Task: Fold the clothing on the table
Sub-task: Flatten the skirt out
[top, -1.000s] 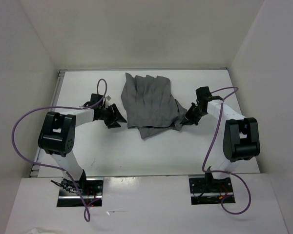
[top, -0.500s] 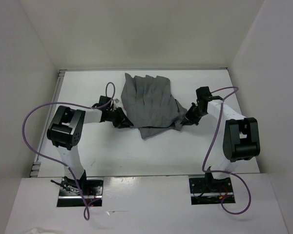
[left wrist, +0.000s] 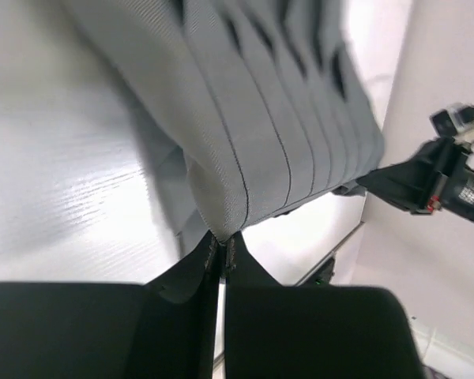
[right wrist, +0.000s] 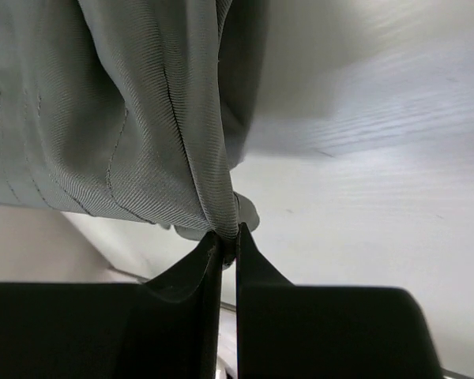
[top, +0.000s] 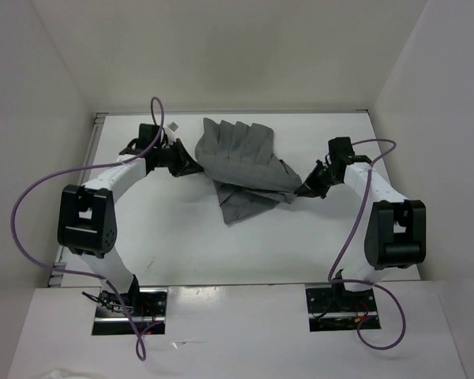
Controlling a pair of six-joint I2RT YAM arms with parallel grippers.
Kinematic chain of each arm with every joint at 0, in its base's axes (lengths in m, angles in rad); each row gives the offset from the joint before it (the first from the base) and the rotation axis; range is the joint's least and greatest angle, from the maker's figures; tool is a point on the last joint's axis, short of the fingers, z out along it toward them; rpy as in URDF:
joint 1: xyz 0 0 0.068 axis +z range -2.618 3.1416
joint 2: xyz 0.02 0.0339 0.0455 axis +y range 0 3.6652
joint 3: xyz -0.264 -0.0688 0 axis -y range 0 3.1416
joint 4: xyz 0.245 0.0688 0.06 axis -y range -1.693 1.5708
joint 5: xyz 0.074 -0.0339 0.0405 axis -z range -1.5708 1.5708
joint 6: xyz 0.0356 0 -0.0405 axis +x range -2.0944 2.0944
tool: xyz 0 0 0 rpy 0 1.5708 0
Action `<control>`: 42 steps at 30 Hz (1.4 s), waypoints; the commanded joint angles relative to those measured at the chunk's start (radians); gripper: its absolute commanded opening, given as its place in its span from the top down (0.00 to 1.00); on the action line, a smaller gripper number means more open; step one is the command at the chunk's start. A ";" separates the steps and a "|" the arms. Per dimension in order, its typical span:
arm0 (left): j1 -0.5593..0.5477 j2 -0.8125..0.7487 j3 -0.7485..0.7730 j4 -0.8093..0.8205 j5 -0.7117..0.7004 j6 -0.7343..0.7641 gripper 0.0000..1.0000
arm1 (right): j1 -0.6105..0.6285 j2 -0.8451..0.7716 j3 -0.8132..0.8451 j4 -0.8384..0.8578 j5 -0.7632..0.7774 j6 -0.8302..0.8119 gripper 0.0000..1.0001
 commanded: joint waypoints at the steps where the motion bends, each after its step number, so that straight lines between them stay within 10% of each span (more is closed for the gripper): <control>1: 0.089 -0.052 0.035 -0.126 -0.151 0.111 1.00 | -0.051 -0.027 -0.009 -0.014 0.102 -0.062 1.00; 14: 0.082 -0.019 -0.171 -0.137 -0.151 0.120 1.00 | -0.051 0.039 -0.052 -0.121 0.267 -0.089 0.85; 23: 0.028 0.023 -0.177 -0.115 -0.110 0.120 1.00 | 0.318 0.004 0.167 -0.309 0.637 -0.020 0.59; 42: 0.019 0.041 -0.146 -0.114 -0.058 0.160 1.00 | 0.446 0.191 0.073 -0.134 0.392 0.062 0.40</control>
